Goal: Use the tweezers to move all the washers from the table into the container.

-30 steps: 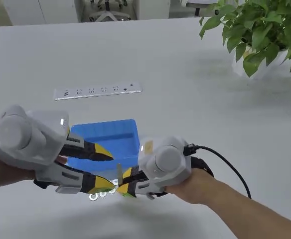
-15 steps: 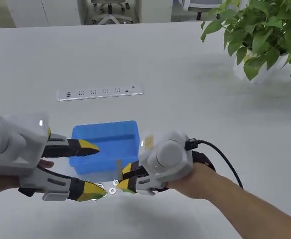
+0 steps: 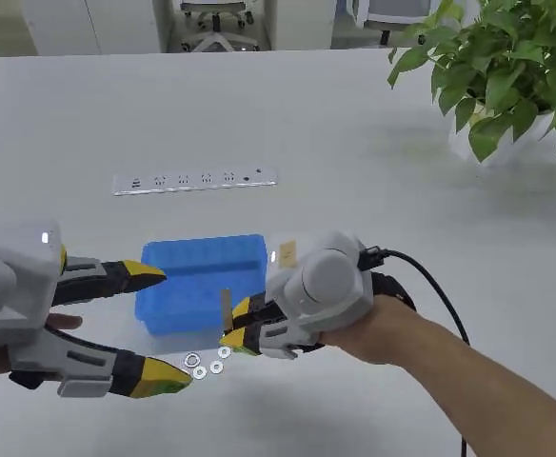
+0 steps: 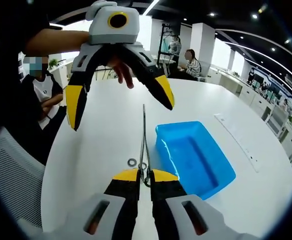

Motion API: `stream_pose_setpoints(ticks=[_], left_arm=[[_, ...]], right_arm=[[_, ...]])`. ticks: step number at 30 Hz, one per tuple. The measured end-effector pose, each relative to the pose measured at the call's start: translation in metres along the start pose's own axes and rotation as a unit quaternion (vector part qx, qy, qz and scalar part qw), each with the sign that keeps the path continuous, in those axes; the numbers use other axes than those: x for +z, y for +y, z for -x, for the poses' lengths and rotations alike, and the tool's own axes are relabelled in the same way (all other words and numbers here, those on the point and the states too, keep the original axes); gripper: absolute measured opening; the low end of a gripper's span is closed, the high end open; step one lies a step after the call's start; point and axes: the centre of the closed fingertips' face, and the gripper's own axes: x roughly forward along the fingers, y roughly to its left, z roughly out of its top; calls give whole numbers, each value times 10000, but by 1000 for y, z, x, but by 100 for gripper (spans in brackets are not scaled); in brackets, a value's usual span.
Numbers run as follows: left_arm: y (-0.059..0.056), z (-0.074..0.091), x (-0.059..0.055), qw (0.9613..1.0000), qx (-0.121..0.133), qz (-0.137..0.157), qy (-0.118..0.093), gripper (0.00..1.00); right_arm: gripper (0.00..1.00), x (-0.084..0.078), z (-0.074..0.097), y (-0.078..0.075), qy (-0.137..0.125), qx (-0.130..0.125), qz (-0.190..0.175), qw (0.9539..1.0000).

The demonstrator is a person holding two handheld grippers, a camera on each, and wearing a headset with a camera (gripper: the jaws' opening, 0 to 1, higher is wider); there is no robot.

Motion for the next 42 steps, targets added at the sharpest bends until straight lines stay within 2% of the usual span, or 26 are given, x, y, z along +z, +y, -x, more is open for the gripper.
stream_pose_setpoints(ticks=[13,20,35,42], left_arm=[[5,9,-1,9993,300,158,-135,94],[8,11,-1,9988,408,192,-193,99],[14,15,-4,9979,554,289,-188,99],[26,16,1,9970,672,274,-279,90]], right_arm=[[9,11,9,-21,-42,-101,45,9999],[9,13,7,-33,-74,-132,124,9998],[9,9,-3,-53,-49,-93,189,9998],[9,2,-10,-61,10,-79,194,9998]])
